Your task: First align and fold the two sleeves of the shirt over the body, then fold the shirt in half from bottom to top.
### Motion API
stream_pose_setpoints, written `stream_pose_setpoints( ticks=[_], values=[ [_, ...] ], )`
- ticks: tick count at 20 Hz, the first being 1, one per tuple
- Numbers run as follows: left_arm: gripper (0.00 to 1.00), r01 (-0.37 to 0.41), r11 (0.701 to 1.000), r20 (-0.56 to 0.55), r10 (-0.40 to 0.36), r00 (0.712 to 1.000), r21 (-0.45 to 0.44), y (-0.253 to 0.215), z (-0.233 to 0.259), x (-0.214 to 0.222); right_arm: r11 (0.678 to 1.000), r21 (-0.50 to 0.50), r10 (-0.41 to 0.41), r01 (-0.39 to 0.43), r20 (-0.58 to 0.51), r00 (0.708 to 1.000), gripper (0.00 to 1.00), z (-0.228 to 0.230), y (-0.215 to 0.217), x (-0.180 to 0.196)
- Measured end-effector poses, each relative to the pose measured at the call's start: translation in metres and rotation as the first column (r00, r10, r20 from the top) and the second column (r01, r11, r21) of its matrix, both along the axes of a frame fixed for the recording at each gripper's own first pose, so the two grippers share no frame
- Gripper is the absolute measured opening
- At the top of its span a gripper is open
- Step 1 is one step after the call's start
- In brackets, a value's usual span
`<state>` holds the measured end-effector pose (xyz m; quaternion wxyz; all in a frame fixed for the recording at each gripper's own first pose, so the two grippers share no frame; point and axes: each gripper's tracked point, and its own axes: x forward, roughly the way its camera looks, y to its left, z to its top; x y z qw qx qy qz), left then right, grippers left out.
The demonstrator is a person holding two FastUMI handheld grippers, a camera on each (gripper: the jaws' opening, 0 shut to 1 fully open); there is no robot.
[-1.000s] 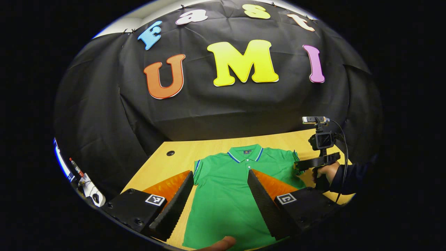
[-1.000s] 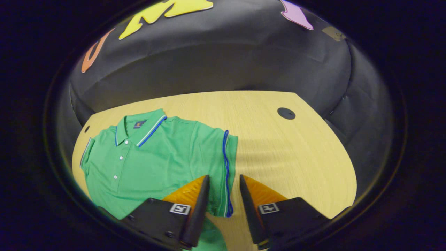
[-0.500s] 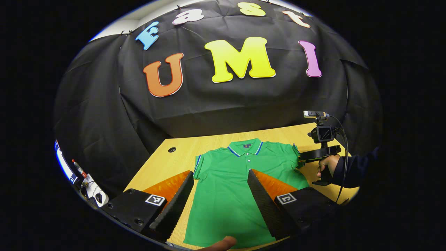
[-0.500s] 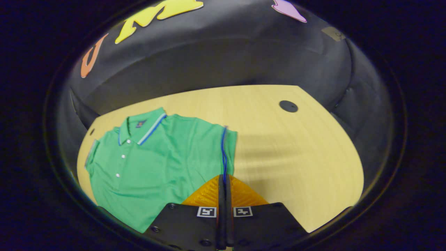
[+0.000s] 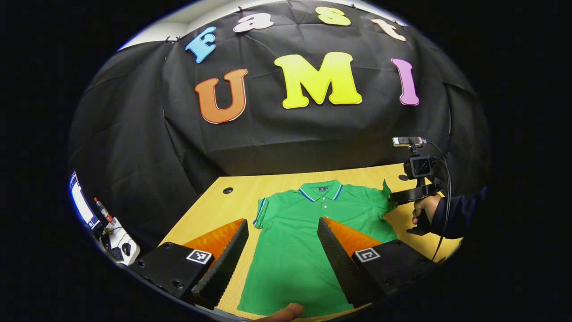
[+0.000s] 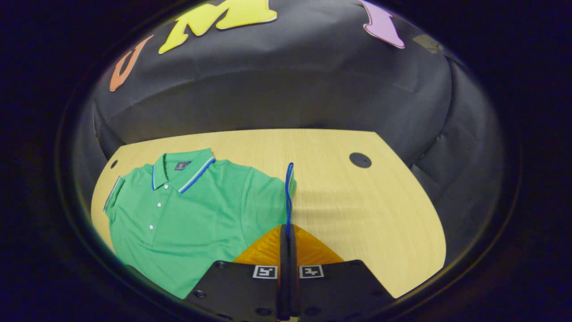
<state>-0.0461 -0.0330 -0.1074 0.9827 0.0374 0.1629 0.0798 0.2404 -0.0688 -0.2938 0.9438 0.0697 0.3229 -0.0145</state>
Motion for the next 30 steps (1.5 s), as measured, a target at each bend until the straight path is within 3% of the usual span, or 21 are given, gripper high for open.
stream_pose_setpoints(
  ticks=[6, 13, 20, 22, 25, 28, 30],
  values=[
    [1.0, -0.05, 0.998, -0.01, 0.05, 0.999, -0.031, 0.02, -0.007, -0.013, 0.99, -0.043, 0.139, -0.136, 0.061, 0.988, 0.03, 0.021, 0.055, -0.003],
    [1.0, -0.107, 0.993, -0.033, 0.105, 0.994, -0.053, 0.04, -0.017, -0.028, 0.944, -0.104, 0.321, -0.313, 0.075, 0.944, 0.03, 0.011, 0.12, -0.029],
    [1.0, -0.141, 0.984, -0.064, 0.134, 0.989, -0.112, 0.053, -0.028, -0.025, 0.941, -0.073, 0.335, -0.331, 0.05, 0.941, 0.04, 0.003, 0.139, -0.04],
    [1.0, -0.151, 0.98, -0.065, 0.144, 0.987, -0.13, 0.057, -0.028, -0.021, 0.943, -0.059, 0.329, -0.327, 0.044, 0.943, 0.1, 0.003, 0.138, -0.043],
    [1.0, -0.156, 0.98, -0.06, 0.149, 0.987, -0.127, 0.065, -0.026, -0.014, 0.946, -0.047, 0.324, -0.322, 0.044, 0.945, 0.72, 0.013, 0.133, -0.053],
    [1.0, -0.149, 0.982, -0.045, 0.145, 0.988, -0.113, 0.075, -0.021, -0.002, 0.956, -0.04, 0.292, -0.29, 0.069, 0.954, 0.92, 0.031, 0.117, -0.063],
    [1.0, -0.138, 0.985, -0.035, 0.135, 0.99, -0.101, 0.082, -0.019, 0.009, 0.962, -0.036, 0.271, -0.269, 0.101, 0.957, 0.96, 0.052, 0.104, -0.071]
  ],
)
